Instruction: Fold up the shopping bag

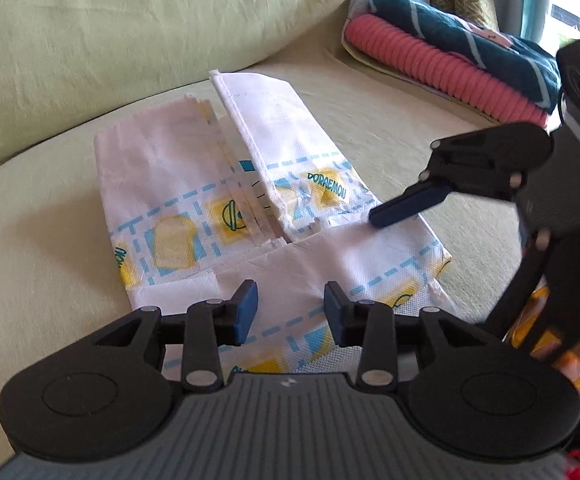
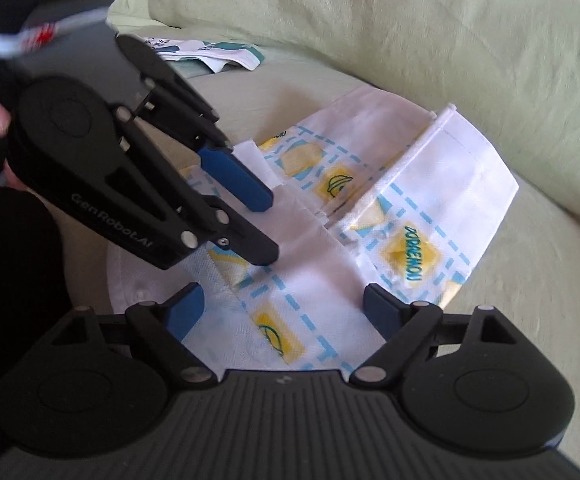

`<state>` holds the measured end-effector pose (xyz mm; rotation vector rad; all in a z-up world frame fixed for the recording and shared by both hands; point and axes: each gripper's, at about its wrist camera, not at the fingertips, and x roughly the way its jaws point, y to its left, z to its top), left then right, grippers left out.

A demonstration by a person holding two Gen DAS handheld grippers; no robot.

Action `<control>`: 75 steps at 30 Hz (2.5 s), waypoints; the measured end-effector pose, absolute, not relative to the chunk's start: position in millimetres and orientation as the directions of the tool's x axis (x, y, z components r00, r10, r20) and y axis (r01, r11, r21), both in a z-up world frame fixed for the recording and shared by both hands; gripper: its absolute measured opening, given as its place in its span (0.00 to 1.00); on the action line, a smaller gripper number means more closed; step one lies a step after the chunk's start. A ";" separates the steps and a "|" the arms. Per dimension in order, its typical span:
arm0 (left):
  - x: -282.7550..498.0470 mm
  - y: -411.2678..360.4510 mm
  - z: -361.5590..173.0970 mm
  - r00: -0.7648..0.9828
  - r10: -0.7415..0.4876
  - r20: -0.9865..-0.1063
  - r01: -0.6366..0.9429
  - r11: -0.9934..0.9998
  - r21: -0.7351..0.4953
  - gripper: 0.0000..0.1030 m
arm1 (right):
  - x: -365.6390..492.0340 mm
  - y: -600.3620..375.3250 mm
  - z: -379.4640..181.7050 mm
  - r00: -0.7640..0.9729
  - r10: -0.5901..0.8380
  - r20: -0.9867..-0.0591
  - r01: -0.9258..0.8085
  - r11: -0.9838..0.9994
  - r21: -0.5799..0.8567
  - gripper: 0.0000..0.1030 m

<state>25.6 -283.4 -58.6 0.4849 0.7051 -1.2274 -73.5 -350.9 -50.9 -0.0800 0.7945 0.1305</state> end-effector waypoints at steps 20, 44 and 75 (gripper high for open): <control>23.4 -283.1 -56.6 0.197 -0.671 -0.715 0.944 0.326 -0.046 0.45 | 118.5 -531.2 -44.5 0.402 0.528 -0.748 -0.251 0.849 0.465 0.84; 22.2 -285.9 -54.9 0.203 -0.669 -0.715 0.937 0.344 -0.056 0.45 | -6.4 -330.5 -10.8 0.833 0.103 -0.543 -0.539 0.374 -0.755 0.10; 26.0 -303.8 -50.9 0.226 -0.669 -0.708 0.908 0.409 -0.097 0.46 | 40.3 -337.3 -50.0 0.701 0.082 -0.708 -0.713 0.060 -0.699 0.13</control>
